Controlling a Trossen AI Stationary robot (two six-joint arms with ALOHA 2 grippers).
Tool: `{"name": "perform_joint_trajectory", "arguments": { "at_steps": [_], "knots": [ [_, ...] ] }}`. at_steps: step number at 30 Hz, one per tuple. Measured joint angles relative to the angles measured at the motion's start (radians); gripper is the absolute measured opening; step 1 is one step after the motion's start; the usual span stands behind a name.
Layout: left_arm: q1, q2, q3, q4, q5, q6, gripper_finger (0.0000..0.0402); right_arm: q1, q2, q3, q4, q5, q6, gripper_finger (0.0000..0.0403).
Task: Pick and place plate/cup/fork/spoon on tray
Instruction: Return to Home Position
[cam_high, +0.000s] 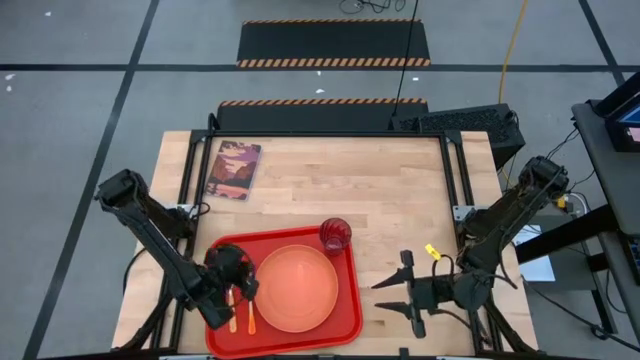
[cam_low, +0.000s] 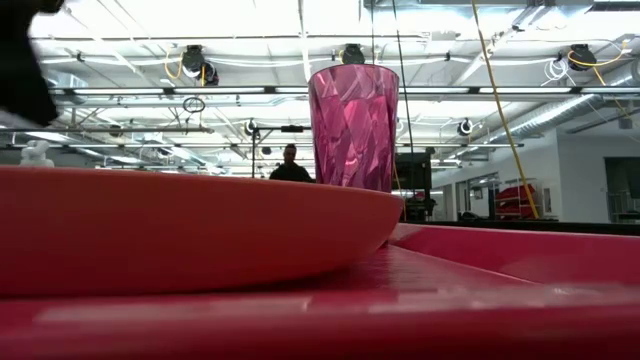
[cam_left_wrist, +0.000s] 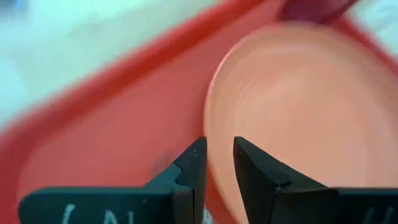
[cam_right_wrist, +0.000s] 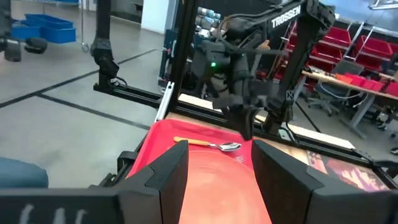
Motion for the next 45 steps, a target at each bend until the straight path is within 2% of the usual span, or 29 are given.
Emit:
{"name": "perform_joint_trajectory", "arguments": {
  "at_steps": [3, 6, 10, 14, 18, 20, 22, 25, 28, 32, 35, 38, 40, 45],
  "knots": [
    [0.012, -0.024, 0.000, 0.046, -0.116, 0.179, 0.0081, 0.004, -0.017, 0.000, -0.066, 0.001, 0.035, 0.0169],
    [0.027, -0.025, 0.000, 0.150, -0.167, 0.439, 0.0081, 0.004, -0.015, 0.001, -0.164, 0.001, 0.107, 0.0169],
    [0.035, -0.025, 0.000, 0.429, -0.146, 0.873, 0.0081, 0.000, -0.017, 0.000, -0.193, 0.002, 0.168, 0.0163],
    [0.014, -0.015, 0.001, 0.756, -0.014, 1.148, 0.0079, 0.002, -0.015, -0.019, -0.203, 0.001, 0.225, 0.0152],
    [-0.016, 0.039, 0.001, 0.898, 0.143, 1.212, 0.0044, 0.006, -0.015, -0.062, -0.196, 0.001, 0.276, 0.0143],
    [-0.034, 0.068, 0.001, 0.919, 0.165, 1.231, 0.0017, 0.006, -0.015, -0.089, -0.187, 0.002, 0.296, 0.0140],
    [-0.052, 0.094, 0.001, 0.935, 0.161, 1.237, 0.0007, 0.004, -0.015, -0.115, -0.161, 0.013, 0.292, 0.0136],
    [-0.079, 0.114, 0.000, 0.926, 0.100, 1.274, 0.0007, 0.001, -0.015, -0.132, -0.115, 0.034, 0.220, 0.0126],
    [-0.079, 0.097, 0.000, 0.929, 0.041, 1.398, 0.0004, -0.008, -0.015, -0.133, -0.090, 0.035, 0.117, 0.0104],
    [-0.031, 0.027, 0.000, 0.928, 0.014, 1.639, 0.0008, -0.028, -0.028, -0.133, -0.077, 0.034, 0.039, 0.0053],
    [0.036, -0.047, 0.000, 0.898, 0.079, 1.781, 0.0005, -0.040, -0.059, -0.133, -0.115, 0.029, 0.029, 0.0012],
    [0.102, -0.128, -0.002, 0.834, 0.143, 1.868, 0.0004, -0.040, -0.109, -0.133, -0.188, 0.029, 0.031, 0.0008],
    [0.137, -0.188, -0.034, 0.811, 0.150, 1.899, 0.0009, -0.040, -0.148, -0.133, -0.236, 0.029, 0.032, 0.0011],
    [0.221, -0.381, -0.234, 0.869, 0.144, 1.925, 0.0006, -0.046, -0.252, -0.137, -0.330, 0.027, 0.026, 0.0002]
  ]
}}
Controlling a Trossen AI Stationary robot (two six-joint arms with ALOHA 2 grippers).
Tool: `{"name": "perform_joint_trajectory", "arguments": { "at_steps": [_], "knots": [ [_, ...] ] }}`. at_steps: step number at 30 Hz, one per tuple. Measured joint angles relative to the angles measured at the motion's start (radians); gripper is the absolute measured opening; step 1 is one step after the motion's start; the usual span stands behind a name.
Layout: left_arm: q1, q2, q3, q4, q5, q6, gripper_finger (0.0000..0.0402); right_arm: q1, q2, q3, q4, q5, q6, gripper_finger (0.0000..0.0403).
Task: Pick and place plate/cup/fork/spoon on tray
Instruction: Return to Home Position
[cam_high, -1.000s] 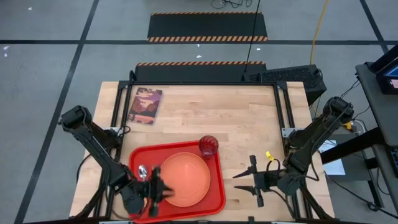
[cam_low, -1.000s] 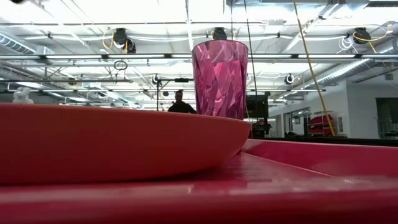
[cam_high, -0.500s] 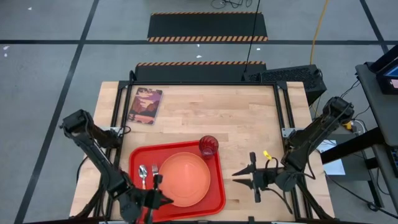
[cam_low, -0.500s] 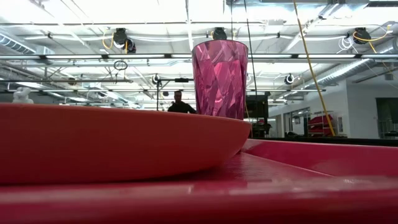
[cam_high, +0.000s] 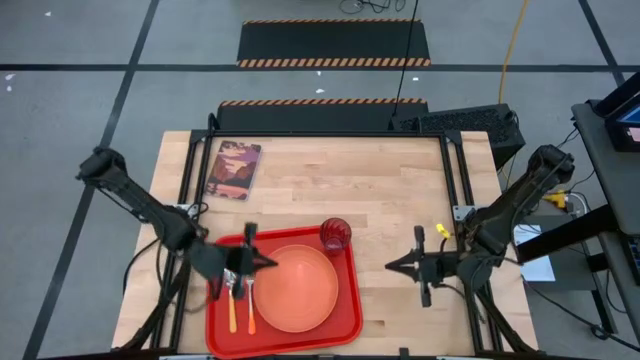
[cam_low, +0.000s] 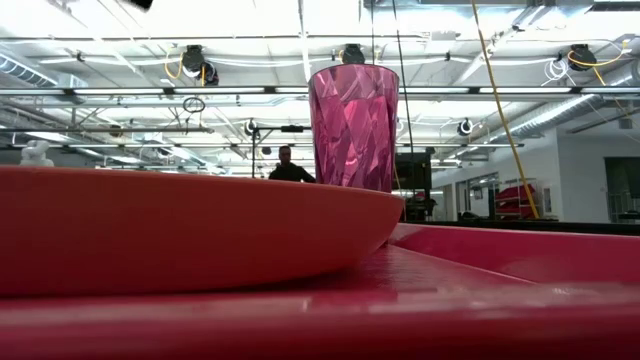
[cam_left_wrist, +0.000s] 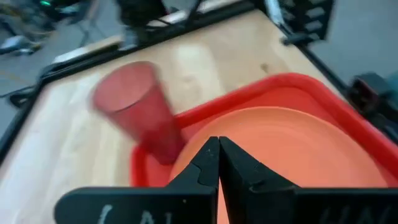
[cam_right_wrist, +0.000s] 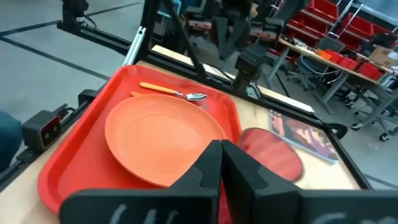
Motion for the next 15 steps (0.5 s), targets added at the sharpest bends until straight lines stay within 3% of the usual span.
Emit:
{"name": "perform_joint_trajectory", "arguments": {
  "at_steps": [3, 9, 15],
  "knots": [
    [0.048, -0.134, -0.133, 0.095, -0.003, -0.005, 0.0005, -0.015, -0.070, -0.050, 0.017, -0.006, -0.019, 0.0003],
    [0.145, -0.354, -0.327, 0.229, 0.005, 0.056, 0.0014, -0.120, -0.237, -0.257, 0.187, -0.188, -0.057, 0.0001],
    [0.249, -0.511, -0.439, 0.228, 0.073, 0.082, 0.0007, -0.259, -0.399, -0.405, 0.231, -0.368, -0.062, 0.0000]
  ]
}}
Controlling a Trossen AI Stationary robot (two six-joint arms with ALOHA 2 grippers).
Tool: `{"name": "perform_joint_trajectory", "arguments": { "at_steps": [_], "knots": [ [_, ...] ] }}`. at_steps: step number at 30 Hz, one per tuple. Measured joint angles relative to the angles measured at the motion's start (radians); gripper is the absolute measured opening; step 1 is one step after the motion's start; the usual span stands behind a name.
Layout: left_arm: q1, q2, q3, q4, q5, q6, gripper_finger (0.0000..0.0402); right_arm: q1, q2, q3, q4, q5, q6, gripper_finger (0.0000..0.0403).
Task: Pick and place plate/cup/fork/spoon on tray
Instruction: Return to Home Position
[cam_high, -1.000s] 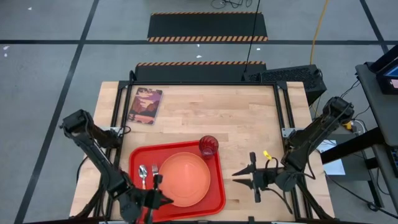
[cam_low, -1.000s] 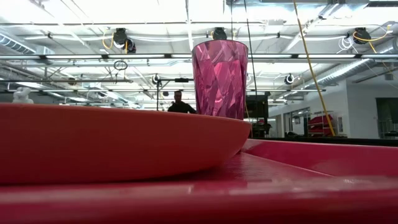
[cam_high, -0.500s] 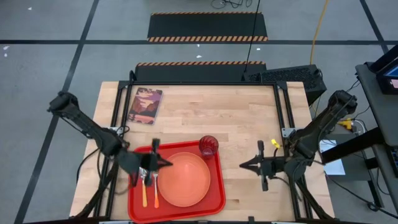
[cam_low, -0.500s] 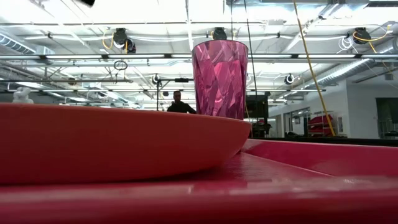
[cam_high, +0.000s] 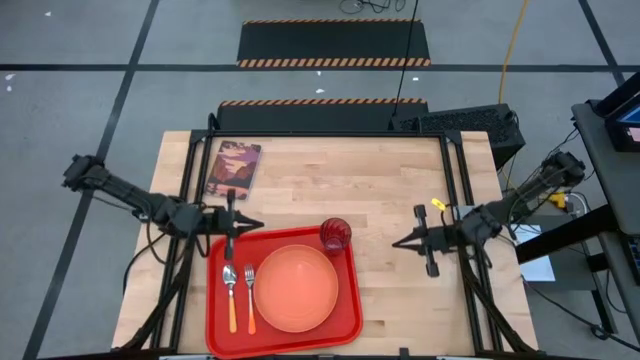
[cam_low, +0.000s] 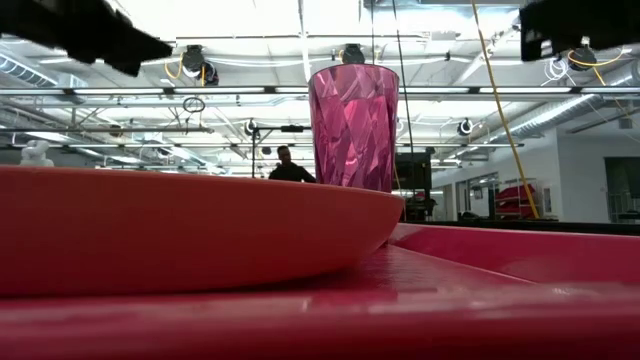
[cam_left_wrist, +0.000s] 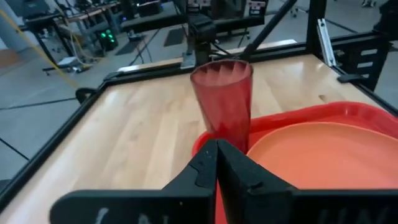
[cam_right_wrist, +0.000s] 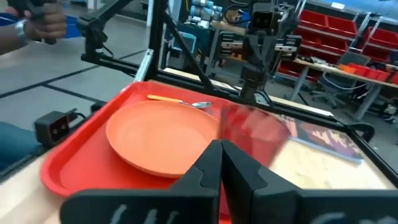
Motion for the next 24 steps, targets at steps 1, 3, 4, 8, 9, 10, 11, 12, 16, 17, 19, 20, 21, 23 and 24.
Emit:
{"name": "perform_joint_trajectory", "arguments": {
  "at_steps": [1, 3, 4, 8, 9, 10, 11, 12, 16, 17, 19, 20, 21, 23, 24],
  "knots": [
    [0.020, -0.019, -0.017, 0.001, 0.020, -0.001, 0.0010, -0.020, -0.023, -0.019, 0.001, -0.018, 0.000, 0.0000],
    [0.058, -0.051, -0.047, 0.001, 0.051, -0.011, 0.0013, -0.057, -0.067, -0.056, 0.000, -0.052, 0.003, 0.0000],
    [0.077, -0.064, -0.061, 0.000, 0.068, -0.019, 0.0012, -0.074, -0.085, -0.071, 0.000, -0.063, 0.009, 0.0000],
    [0.140, -0.089, -0.094, 0.000, 0.148, -0.037, 0.0004, -0.131, -0.143, -0.112, 0.000, -0.131, 0.016, 0.0000],
    [0.152, -0.091, -0.097, 0.000, 0.166, -0.037, 0.0005, -0.143, -0.151, -0.117, 0.001, -0.137, 0.015, 0.0000],
    [0.163, -0.092, -0.098, 0.000, 0.175, -0.035, 0.0008, -0.156, -0.158, -0.122, 0.000, -0.157, 0.014, 0.0000],
    [0.172, -0.092, -0.098, 0.001, 0.178, -0.033, 0.0011, -0.169, -0.164, -0.127, -0.001, -0.175, 0.013, 0.0000],
    [0.181, -0.092, -0.098, 0.002, 0.179, -0.032, 0.0013, -0.182, -0.168, -0.133, 0.000, -0.195, 0.012, 0.0000],
    [0.213, -0.092, -0.098, 0.029, 0.179, -0.027, 0.0009, -0.235, -0.169, -0.146, 0.013, -0.245, 0.012, 0.0000],
    [0.220, -0.092, -0.098, 0.031, 0.179, -0.027, 0.0005, -0.249, -0.169, -0.149, 0.022, -0.263, 0.012, 0.0000],
    [0.231, -0.092, -0.098, 0.031, 0.179, -0.026, 0.0004, -0.279, -0.169, -0.155, 0.030, -0.300, 0.012, 0.0000],
    [0.236, -0.092, -0.098, 0.033, 0.179, -0.025, 0.0006, -0.293, -0.169, -0.155, 0.028, -0.318, 0.014, 0.0000],
    [0.240, -0.092, -0.098, 0.035, 0.179, -0.023, 0.0009, -0.306, -0.169, -0.155, 0.027, -0.337, 0.016, 0.0000],
    [0.248, -0.092, -0.098, 0.035, 0.179, -0.022, 0.0015, -0.328, -0.169, -0.155, 0.025, -0.365, 0.016, 0.0000],
    [0.250, -0.092, -0.098, 0.035, 0.179, -0.022, 0.0017, -0.336, -0.169, -0.155, 0.018, -0.366, 0.016, 0.0000]
  ]
}}
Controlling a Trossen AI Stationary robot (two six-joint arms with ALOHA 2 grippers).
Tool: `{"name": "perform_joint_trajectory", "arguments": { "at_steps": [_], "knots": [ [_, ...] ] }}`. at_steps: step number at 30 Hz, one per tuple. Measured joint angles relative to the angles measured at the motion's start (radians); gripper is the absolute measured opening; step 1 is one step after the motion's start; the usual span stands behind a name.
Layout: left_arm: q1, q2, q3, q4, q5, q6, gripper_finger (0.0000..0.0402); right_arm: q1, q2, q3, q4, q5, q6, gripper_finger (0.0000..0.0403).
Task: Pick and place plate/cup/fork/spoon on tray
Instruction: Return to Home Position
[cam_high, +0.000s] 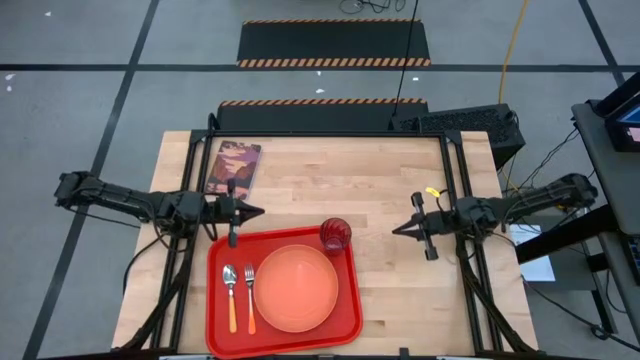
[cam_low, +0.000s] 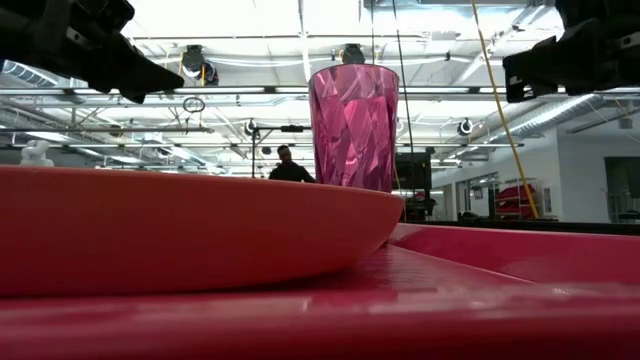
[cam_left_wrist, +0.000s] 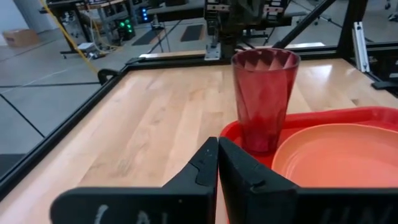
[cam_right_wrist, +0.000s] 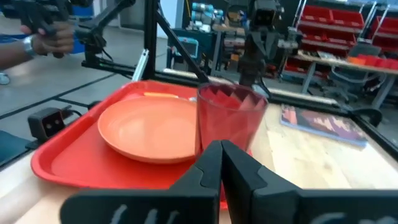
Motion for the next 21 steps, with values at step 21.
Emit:
{"name": "perform_joint_trajectory", "arguments": {
  "at_steps": [21],
  "knots": [
    [0.003, 0.000, 0.000, -0.005, 0.017, -0.002, 0.0011, -0.041, -0.036, -0.126, 0.072, 0.030, 0.100, 0.0000]
  ]
}}
